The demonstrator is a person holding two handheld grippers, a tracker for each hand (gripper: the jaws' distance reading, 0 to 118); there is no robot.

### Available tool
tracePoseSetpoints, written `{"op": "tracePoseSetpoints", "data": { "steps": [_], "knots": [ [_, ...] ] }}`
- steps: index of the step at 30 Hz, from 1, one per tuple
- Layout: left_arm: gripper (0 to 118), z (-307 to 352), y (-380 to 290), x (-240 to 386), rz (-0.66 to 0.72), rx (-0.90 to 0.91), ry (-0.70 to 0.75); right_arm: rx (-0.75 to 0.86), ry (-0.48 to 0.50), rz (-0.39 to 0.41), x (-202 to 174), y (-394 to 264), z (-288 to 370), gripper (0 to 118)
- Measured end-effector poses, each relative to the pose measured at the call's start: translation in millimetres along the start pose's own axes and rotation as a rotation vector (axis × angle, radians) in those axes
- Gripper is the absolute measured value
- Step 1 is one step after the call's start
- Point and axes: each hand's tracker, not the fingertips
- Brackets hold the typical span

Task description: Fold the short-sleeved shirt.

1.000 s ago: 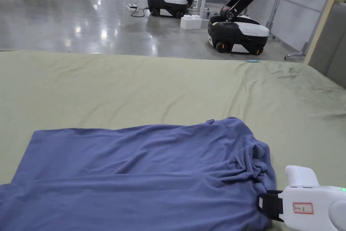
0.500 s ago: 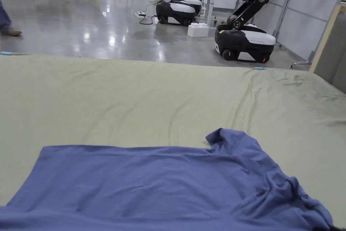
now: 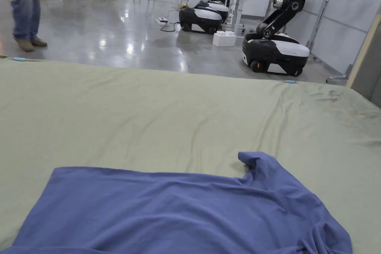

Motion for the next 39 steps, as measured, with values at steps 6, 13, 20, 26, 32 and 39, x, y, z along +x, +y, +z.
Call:
{"op": "tracePoseSetpoints", "data": {
  "steps": [6, 13, 20, 26, 32, 39],
  "knots": [
    [80, 39.7, 12.2, -18.2, 0.143, 0.067, -0.034, 0.124, 0.246, -0.274, 11.1, 7.2, 36.0, 113],
    [0, 83.6, 30.0, -16.5, 0.128, 0.212, 0.101, 0.22, -0.131, 0.13, -33.0, 21.4, 75.7, 2],
    [0, 47.7, 60.9, -10.1, 0.116, 0.181, -0.047, 0.159, 0.044, 0.055, -37.2, 21.8, 60.5, 2],
    [84, -36.5, 142.5, -12.5, 0.115, 0.141, -0.178, 0.147, 0.091, 0.081, -49.8, 37.8, 49.9, 2],
    [97, -138.6, 220.9, 11.4, -0.002, 0.078, -0.077, 0.157, 0.126, 0.035, -54.1, 59.8, 41.3, 2],
    [69, -206.0, 239.7, 23.2, 0.049, -0.077, -0.145, 0.141, 0.055, 0.086, -57.3, 82.8, 34.2, 2]
  ]
}}
